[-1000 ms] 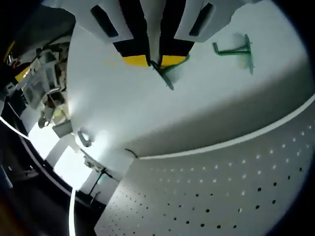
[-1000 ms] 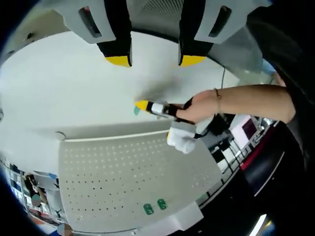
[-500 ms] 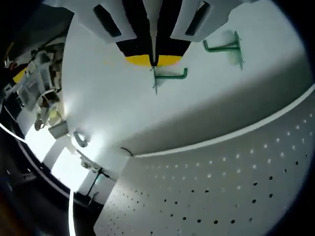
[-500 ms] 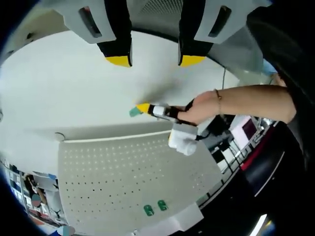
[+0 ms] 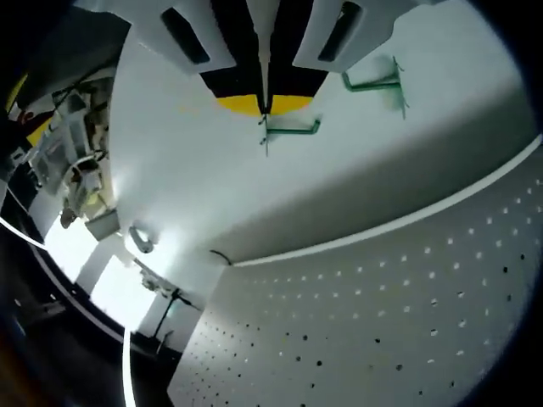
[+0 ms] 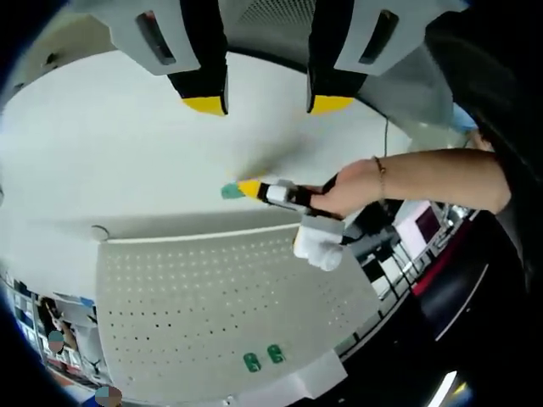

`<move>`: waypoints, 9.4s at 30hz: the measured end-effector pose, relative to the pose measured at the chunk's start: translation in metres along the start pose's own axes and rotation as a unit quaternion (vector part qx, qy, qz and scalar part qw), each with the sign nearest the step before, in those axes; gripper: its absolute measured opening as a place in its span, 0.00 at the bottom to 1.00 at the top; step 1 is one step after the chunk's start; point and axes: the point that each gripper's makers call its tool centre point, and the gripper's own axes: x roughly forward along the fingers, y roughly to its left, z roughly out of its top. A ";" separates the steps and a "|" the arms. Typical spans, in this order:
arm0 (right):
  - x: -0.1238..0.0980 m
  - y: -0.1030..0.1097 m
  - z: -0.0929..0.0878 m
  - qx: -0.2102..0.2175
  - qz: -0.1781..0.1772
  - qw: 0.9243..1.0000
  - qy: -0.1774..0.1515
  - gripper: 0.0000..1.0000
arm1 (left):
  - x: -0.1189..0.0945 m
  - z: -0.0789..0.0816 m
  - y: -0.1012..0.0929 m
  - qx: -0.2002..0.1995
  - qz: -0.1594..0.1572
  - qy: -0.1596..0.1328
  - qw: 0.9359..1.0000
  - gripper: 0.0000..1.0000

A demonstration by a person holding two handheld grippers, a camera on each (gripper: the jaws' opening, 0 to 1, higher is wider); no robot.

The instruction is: Insert the hook assembly into the mounting plate slot until the hook locks in place.

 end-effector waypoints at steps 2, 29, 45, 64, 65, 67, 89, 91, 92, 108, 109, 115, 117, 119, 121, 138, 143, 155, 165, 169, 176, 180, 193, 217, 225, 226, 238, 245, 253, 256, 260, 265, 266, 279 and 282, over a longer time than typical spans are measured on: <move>0.000 0.002 0.000 -0.001 0.002 1.000 0.000 0.36 | -0.002 0.001 0.000 -0.001 -0.001 0.000 1.000 0.01; 0.003 0.016 0.009 -0.023 0.014 1.000 -0.010 0.36 | -0.051 0.005 0.001 0.035 0.001 -0.010 0.999 0.01; 0.002 0.026 0.014 -0.037 0.026 0.999 -0.015 0.36 | -0.115 0.002 -0.028 0.063 -0.013 -0.026 0.998 0.01; 0.004 0.041 0.029 -0.042 0.055 0.997 -0.026 0.36 | -0.185 -0.011 -0.060 0.100 -0.042 -0.026 0.994 0.01; 0.005 0.042 0.030 -0.045 0.058 0.997 -0.026 0.36 | -0.189 -0.011 -0.063 0.107 -0.044 -0.025 0.993 0.01; 0.005 0.045 0.033 -0.048 0.062 0.997 -0.027 0.36 | -0.194 -0.012 -0.066 0.119 -0.045 -0.021 0.992 0.01; 0.011 0.099 0.045 -0.053 0.155 0.986 -0.016 0.36 | -0.234 -0.031 -0.094 0.170 -0.094 -0.010 0.981 0.01; 0.010 0.106 0.049 -0.059 0.174 0.983 -0.014 0.36 | -0.236 -0.033 -0.098 0.186 -0.105 -0.007 0.977 0.01; 0.010 0.110 0.050 -0.060 0.181 0.981 -0.011 0.36 | -0.237 -0.035 -0.101 0.185 -0.119 -0.006 0.975 0.01; 0.008 0.142 0.076 0.167 0.362 0.916 0.035 0.29 | -0.265 -0.023 -0.148 0.219 -0.248 -0.048 0.943 0.01; 0.008 0.143 0.076 0.165 0.369 0.914 0.039 0.27 | -0.266 -0.021 -0.150 0.219 -0.251 -0.050 0.942 0.01; 0.000 0.157 0.080 0.203 0.424 0.880 0.067 0.17 | -0.275 -0.009 -0.160 0.226 -0.277 -0.070 0.931 0.01; -0.003 0.159 0.088 0.241 0.444 0.861 0.064 0.13 | -0.277 -0.008 -0.163 0.224 -0.287 -0.072 0.928 0.01; -0.003 0.158 0.089 0.254 0.453 0.852 0.067 0.09 | -0.280 -0.004 -0.165 0.221 -0.296 -0.080 0.926 0.01; -0.004 0.158 0.089 0.265 0.461 0.844 0.069 0.05 | -0.283 -0.001 -0.167 0.214 -0.303 -0.085 0.925 0.01; 0.008 0.143 0.116 0.098 0.377 0.921 -0.024 0.00 | -0.248 0.002 -0.125 0.094 -0.239 -0.081 0.963 0.03; 0.018 0.132 0.120 -0.047 0.290 0.955 -0.050 0.00 | -0.242 0.008 -0.117 0.034 -0.222 -0.088 0.970 0.32; 0.020 0.113 0.140 -0.119 0.188 0.967 -0.123 0.00 | -0.228 0.003 -0.112 -0.012 -0.171 -0.085 0.982 0.61; 0.018 0.138 0.141 -0.145 0.222 0.953 -0.149 0.00 | -0.225 0.022 -0.124 -0.015 -0.176 -0.115 0.978 0.60; 0.014 0.143 0.146 -0.150 0.230 0.948 -0.159 0.00 | -0.227 0.025 -0.124 -0.016 -0.179 -0.122 0.976 0.56; 0.016 0.134 0.158 -0.164 0.158 0.956 -0.184 0.00 | -0.224 0.029 -0.109 0.017 -0.090 -0.133 0.987 0.52; 0.025 0.125 0.159 -0.137 0.115 0.965 -0.194 0.00 | -0.217 0.034 -0.105 0.028 -0.047 -0.143 0.988 0.53; 0.037 0.125 0.162 -0.108 0.090 0.969 -0.201 0.00 | -0.213 0.039 -0.093 0.043 0.023 -0.151 0.987 0.52; 0.044 0.137 0.161 -0.102 0.083 0.970 -0.206 0.00 | -0.215 0.041 -0.088 0.069 0.045 -0.162 0.983 0.33; 0.047 0.135 0.156 -0.100 0.097 0.975 -0.171 0.00 | -0.212 0.037 -0.086 0.085 0.042 -0.149 0.984 0.32; 0.048 0.134 0.156 -0.097 0.098 0.976 -0.168 0.00 | -0.211 0.036 -0.085 0.090 0.042 -0.148 0.984 0.32; 0.050 0.132 0.150 -0.092 0.142 0.979 -0.113 0.07 | -0.205 0.015 -0.078 0.098 0.029 -0.115 0.988 0.31; 0.037 0.138 0.132 -0.059 0.215 0.975 0.002 0.10 | -0.205 -0.004 -0.064 0.119 0.030 -0.086 0.989 0.31; 0.030 0.129 0.101 -0.095 0.223 0.966 0.090 0.09 | -0.211 -0.012 -0.047 0.166 0.039 -0.071 0.983 0.31; 0.028 0.129 0.099 -0.092 0.227 0.965 0.096 0.09 | -0.212 -0.014 -0.044 0.190 0.044 -0.063 0.979 0.31; 0.030 0.132 0.098 -0.093 0.229 0.964 0.100 0.09 | -0.208 -0.019 -0.045 0.229 0.044 -0.047 0.971 0.31; 0.039 0.135 0.096 -0.093 0.230 0.963 0.105 0.09 | -0.205 -0.020 -0.052 0.284 0.050 -0.036 0.957 0.31; 0.041 0.136 0.095 -0.092 0.230 0.963 0.107 0.09 | -0.205 -0.019 -0.052 0.305 0.055 -0.029 0.950 0.31; 0.061 0.134 0.083 -0.097 0.220 0.962 0.131 0.08 | -0.198 -0.012 -0.075 0.361 0.050 -0.034 0.930 0.31; 0.063 0.135 0.082 -0.091 0.219 0.962 0.136 0.06 | -0.196 -0.012 -0.078 0.373 0.049 -0.032 0.926 0.31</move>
